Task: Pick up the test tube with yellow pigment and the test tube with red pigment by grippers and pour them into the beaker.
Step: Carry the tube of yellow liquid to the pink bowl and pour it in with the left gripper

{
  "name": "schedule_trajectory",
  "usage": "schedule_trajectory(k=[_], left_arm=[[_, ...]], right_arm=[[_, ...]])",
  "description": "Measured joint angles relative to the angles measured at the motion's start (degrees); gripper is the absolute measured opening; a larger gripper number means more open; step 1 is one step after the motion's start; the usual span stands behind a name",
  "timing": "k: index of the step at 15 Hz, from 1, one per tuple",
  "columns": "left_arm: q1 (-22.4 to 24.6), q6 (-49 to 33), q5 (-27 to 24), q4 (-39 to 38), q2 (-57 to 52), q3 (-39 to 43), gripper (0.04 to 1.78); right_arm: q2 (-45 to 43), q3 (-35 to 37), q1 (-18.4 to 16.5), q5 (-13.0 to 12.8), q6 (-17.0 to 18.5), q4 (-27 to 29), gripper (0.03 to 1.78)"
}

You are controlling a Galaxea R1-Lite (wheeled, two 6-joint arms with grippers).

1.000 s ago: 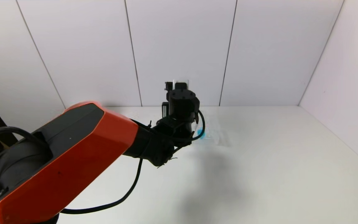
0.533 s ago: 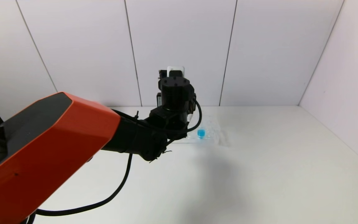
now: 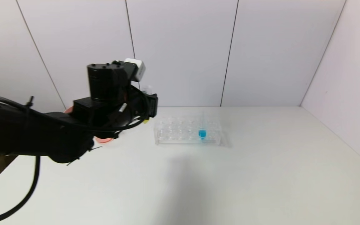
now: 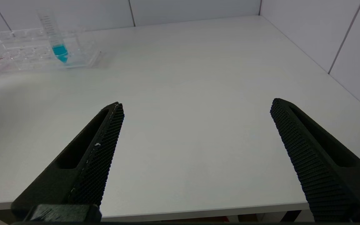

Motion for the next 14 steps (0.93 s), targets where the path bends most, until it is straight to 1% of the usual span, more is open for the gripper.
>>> schedule_trajectory(k=[2,4,6,9,11,14], left_arm=[[7.47,0.9,-7.34,3.95,-5.29,3.34,0.47],[15.48,2.89,-13.85,7.39,-8.75,4.94,0.47],[24.0,5.77,-20.83,10.4,-10.83,5.62,0.47],[34.39,11.72,-29.71,14.45,-10.89,5.46,0.47],[38.27,16.48,-33.01,16.46,-8.68,3.75,0.47],[40.25,19.52,-33.8,21.15,-3.94,-2.78,0.47]], right_arm=[[0.0,0.0,0.0,0.0,0.0,0.0,1.71],[0.0,0.0,0.0,0.0,0.0,0.0,1.71],[0.0,0.0,0.0,0.0,0.0,0.0,1.71],[0.0,0.0,0.0,0.0,0.0,0.02,1.71],[0.0,0.0,0.0,0.0,0.0,0.02,1.71],[0.0,0.0,0.0,0.0,0.0,0.02,1.71]])
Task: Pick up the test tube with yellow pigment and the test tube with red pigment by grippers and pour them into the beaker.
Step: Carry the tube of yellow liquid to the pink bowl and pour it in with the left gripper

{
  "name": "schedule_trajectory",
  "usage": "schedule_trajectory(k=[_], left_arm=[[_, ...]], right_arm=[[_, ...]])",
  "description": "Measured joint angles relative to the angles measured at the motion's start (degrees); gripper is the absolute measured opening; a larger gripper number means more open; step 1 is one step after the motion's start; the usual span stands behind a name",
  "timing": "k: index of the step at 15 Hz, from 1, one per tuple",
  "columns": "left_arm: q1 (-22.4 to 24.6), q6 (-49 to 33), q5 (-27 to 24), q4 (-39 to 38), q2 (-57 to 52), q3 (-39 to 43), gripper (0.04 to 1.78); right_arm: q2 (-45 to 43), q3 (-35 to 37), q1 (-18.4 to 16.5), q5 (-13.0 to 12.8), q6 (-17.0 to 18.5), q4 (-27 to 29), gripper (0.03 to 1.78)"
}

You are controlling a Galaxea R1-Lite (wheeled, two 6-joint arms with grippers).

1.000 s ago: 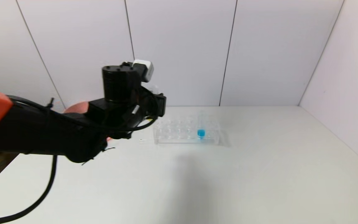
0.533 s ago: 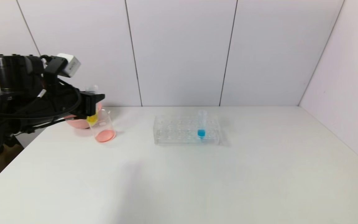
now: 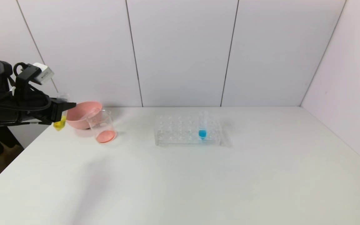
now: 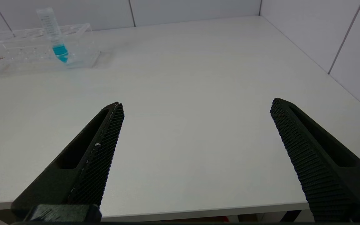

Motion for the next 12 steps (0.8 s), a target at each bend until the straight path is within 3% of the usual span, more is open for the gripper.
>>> schedule_trajectory(k=[7,12], left_arm=[[0.04,13.69,0.21,24.73,8.96,-21.2,0.47],[-2.17,22.44,6.19,45.04,12.98,-35.18,0.47]], right_arm=[[0.0,0.0,0.0,0.0,0.0,-0.02,1.71],[0.0,0.0,0.0,0.0,0.0,-0.02,1.71]])
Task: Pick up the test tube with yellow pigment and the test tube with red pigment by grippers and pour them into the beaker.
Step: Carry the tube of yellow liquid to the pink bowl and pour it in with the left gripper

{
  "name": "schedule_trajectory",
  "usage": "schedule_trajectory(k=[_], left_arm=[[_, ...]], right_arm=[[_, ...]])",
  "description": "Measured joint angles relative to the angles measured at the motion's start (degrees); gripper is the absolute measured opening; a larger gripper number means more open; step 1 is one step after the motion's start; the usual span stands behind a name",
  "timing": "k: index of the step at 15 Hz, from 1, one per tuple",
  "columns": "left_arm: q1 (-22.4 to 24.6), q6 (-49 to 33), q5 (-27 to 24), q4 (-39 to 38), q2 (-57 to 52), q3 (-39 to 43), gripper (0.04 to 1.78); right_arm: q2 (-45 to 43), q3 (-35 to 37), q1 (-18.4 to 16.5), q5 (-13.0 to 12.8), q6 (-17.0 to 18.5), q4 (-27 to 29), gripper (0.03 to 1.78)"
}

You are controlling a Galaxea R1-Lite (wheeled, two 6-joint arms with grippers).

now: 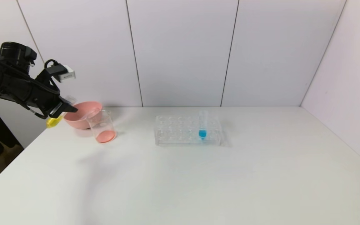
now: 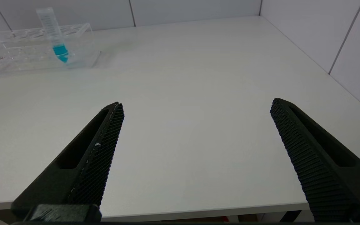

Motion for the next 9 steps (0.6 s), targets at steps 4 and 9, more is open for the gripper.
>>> schedule_trajectory(k=[4,9], left_arm=[[-2.04,1.84,2.4,7.34,2.93,-8.77,0.47],[-3.75,6.39,6.53,14.68,6.84,-16.81,0.47]], right_arm=[[0.0,0.0,0.0,0.0,0.0,0.02,1.71],[0.0,0.0,0.0,0.0,0.0,0.02,1.71]])
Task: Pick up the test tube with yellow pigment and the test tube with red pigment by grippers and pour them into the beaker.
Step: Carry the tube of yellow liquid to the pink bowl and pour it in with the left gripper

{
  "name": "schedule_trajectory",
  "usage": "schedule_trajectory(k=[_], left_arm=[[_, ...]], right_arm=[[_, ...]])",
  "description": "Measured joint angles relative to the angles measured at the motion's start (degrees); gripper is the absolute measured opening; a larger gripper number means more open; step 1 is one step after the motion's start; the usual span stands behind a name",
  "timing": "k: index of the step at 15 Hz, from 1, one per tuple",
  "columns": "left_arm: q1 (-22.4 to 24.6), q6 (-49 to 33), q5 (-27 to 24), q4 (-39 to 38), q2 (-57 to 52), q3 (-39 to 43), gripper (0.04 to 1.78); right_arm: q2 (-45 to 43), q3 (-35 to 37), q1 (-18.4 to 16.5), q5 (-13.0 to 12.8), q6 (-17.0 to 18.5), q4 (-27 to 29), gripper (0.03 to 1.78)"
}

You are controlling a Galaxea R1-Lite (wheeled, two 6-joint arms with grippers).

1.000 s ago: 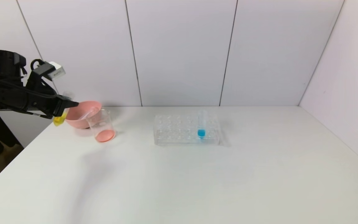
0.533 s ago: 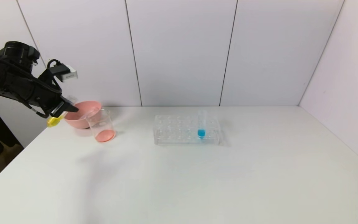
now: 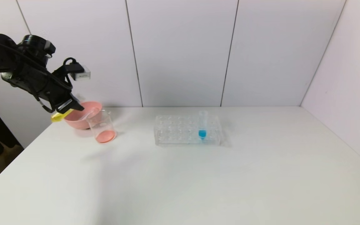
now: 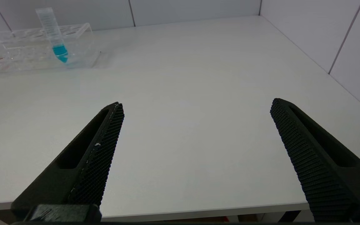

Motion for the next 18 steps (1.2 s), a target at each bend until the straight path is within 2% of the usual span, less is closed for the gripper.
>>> schedule_trajectory(k=[8,14,18], left_arm=[[-2.5,10.56,6.03,2.3,1.88,-1.9,0.47],[-5.78,12.35,12.62,3.3,1.6,-1.85,0.47],[-6.08,12.41,13.8,3.57,1.84,-1.84,0.47]], right_arm=[[0.0,0.0,0.0,0.0,0.0,0.0,1.71],[0.0,0.0,0.0,0.0,-0.02,0.0,1.71],[0.0,0.0,0.0,0.0,0.0,0.0,1.71]])
